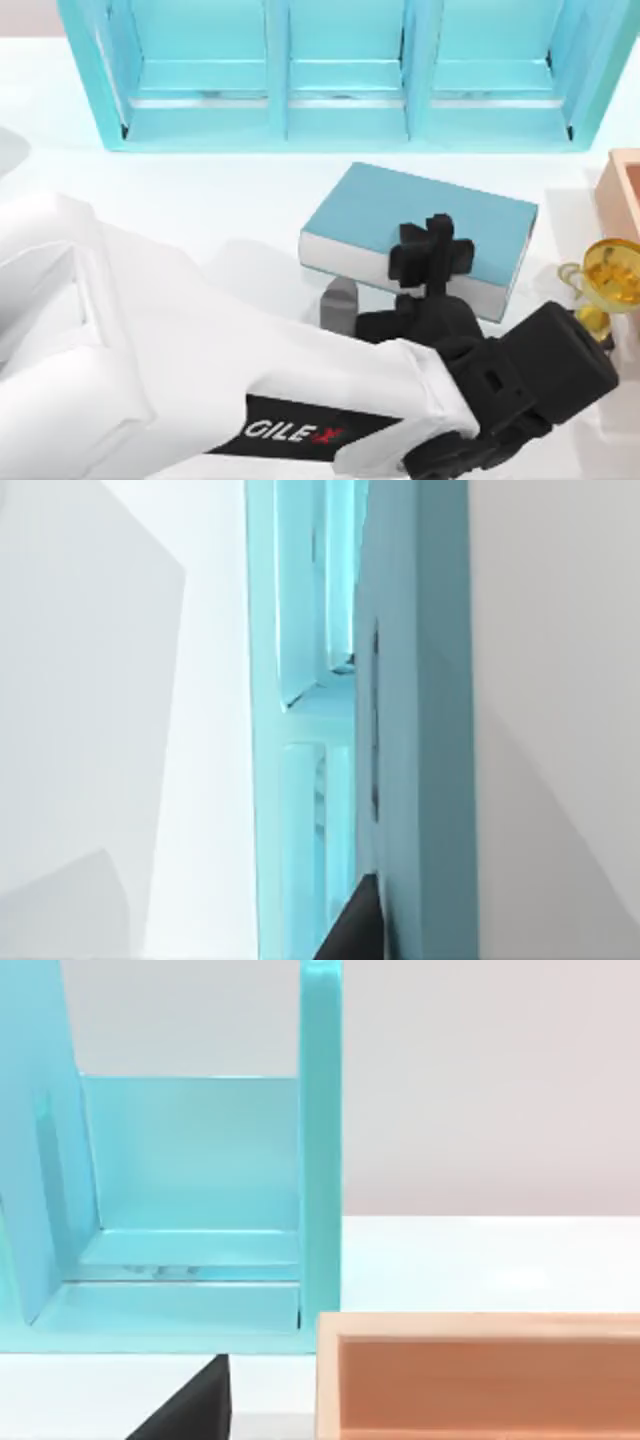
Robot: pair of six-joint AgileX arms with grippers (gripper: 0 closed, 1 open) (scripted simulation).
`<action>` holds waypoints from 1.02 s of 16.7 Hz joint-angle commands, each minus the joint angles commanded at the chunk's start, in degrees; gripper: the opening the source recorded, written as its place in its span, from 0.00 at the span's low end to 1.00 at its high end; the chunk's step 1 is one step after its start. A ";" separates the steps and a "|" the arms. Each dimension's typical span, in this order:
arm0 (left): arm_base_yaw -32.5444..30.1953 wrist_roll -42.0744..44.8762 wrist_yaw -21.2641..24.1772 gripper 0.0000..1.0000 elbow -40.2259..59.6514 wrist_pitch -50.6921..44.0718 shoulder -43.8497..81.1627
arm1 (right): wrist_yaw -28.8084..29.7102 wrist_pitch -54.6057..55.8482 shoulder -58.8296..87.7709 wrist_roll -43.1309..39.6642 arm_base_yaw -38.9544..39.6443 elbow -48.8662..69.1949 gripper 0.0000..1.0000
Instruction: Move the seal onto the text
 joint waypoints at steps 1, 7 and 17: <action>0.26 -0.36 -0.51 0.00 0.04 -0.41 0.40 | 0.00 0.00 0.00 0.00 0.00 0.00 1.00; -1.05 -1.46 -0.56 0.00 0.39 -1.57 -0.42 | 0.00 0.00 0.00 0.00 0.00 0.00 1.00; -0.87 -1.30 -0.37 0.00 -1.29 2.70 2.76 | 0.00 0.00 0.00 0.00 0.00 0.00 1.00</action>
